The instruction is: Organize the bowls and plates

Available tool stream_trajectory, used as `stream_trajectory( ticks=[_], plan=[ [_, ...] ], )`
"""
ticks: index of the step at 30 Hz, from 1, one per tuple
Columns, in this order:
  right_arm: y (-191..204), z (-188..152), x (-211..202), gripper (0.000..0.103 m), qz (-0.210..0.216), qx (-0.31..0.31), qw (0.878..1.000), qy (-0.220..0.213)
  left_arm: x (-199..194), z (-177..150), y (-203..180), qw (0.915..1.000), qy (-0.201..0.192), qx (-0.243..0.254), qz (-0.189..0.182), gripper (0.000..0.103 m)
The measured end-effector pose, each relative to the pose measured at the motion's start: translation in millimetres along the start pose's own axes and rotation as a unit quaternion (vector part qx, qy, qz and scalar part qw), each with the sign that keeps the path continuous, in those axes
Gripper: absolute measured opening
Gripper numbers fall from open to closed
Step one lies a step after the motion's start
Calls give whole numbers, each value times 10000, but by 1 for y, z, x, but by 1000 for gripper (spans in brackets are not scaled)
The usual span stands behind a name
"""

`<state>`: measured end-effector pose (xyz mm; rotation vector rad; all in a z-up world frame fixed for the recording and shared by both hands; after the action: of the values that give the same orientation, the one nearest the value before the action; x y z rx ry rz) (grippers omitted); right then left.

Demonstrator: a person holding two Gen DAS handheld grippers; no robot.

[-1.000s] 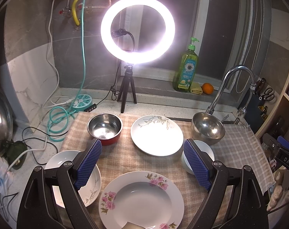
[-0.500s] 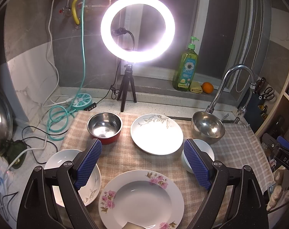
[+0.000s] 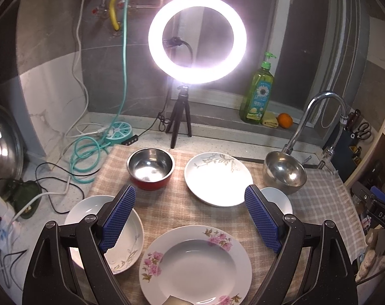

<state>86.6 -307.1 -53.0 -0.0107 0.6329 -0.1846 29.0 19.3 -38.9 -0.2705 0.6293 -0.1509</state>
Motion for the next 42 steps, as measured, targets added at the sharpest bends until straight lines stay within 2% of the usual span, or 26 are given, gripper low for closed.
stream_trajectory(
  ticks=[8, 13, 22, 30, 35, 40, 42],
  plan=[
    [18, 1, 1, 102, 382, -8, 9993, -7, -22, -5, 33, 9986, -121, -319, 395, 88],
    [40, 6, 2, 102, 624, -278, 9977, 11, -41, -10, 58, 9950, -249, -621, 739, 88],
    [94, 3, 0, 102, 1433, -796, 9860, 314, -67, -36, 107, 9850, -218, -1272, 1148, 88],
    [176, -16, -3, 101, 2379, -1356, 9584, 802, -78, -68, 152, 9742, -45, -1824, 1327, 87],
    [231, -35, 0, 88, 2781, -1623, 9378, 1296, -70, -89, 178, 9698, 192, -2062, 1285, 84],
    [276, -56, 10, 72, 3026, -1855, 9161, 1866, -57, -101, 196, 9677, 427, -2241, 1078, 73],
    [292, -63, 15, 68, 3070, -1971, 9084, 2044, -50, -103, 203, 9667, 525, -2317, 955, 64]
  ],
)
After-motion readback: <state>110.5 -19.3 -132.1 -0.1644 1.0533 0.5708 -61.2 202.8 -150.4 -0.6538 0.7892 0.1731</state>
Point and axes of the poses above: each gripper's, at about its wrist camera, not at the fingertips, and x roughly the way its jaws point, y to its left, z to its top, the point moved 5 cm from there along x, roughly the way its jaws point, and after that the axes turned 15 degrees about -z, right-handed, at the moved point
